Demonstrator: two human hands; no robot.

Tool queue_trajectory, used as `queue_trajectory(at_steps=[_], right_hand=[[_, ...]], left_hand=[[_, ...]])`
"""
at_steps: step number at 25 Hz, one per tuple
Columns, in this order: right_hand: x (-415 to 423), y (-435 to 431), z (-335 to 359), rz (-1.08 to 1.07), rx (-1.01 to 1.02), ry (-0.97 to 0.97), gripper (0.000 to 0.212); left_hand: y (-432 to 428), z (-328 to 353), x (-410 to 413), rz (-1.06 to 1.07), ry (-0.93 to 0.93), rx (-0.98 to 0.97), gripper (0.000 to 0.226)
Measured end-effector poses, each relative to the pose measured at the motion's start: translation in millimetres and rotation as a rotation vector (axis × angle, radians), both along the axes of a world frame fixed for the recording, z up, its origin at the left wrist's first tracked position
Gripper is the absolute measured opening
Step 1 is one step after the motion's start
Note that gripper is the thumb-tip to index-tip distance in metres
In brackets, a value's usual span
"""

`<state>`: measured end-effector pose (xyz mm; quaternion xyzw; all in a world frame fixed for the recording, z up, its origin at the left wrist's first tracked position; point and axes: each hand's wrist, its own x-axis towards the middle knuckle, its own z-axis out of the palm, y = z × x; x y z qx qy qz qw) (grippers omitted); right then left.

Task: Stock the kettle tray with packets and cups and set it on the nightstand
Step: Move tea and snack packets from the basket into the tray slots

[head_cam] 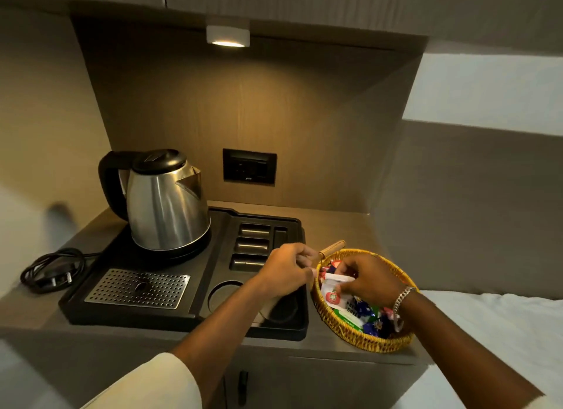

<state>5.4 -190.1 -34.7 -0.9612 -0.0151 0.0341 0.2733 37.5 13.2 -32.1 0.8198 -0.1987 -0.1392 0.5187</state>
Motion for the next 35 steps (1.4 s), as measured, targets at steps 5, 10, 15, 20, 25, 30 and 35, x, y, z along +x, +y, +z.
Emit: queue_trajectory(at_steps=[5, 10, 15, 20, 25, 30, 35], right_hand=[[14.8, 26.5, 27.3, 0.047, 0.182, -0.052, 0.008], [65.4, 81.7, 24.3, -0.008, 0.355, -0.176, 0.007], [113.4, 135.8, 4.0, -0.070, 0.386, -0.155, 0.035], [127.8, 158.1, -19.9, -0.146, 0.203, -0.140, 0.052], [129.6, 150.7, -9.9, -0.087, 0.132, -0.101, 0.058], [96.7, 93.8, 21.4, -0.172, 0.208, -0.180, 0.039], [46.0, -2.8, 33.4, -0.380, 0.086, -0.149, 0.016]], left_hand=[[18.8, -0.5, 19.5, -0.110, -0.068, -0.019, 0.039], [57.7, -1.9, 57.5, 0.081, -0.260, -0.050, 0.025], [86.0, -19.6, 100.7, 0.406, -0.289, -0.045, 0.008], [92.1, -44.9, 112.7, 0.419, -0.255, 0.084, 0.009], [87.4, -37.3, 118.4, 0.383, -0.266, 0.229, 0.042], [63.0, -17.3, 104.9, 0.451, -0.425, 0.138, 0.025], [-5.0, -1.4, 69.9, 0.201, -0.453, -0.065, 0.014]])
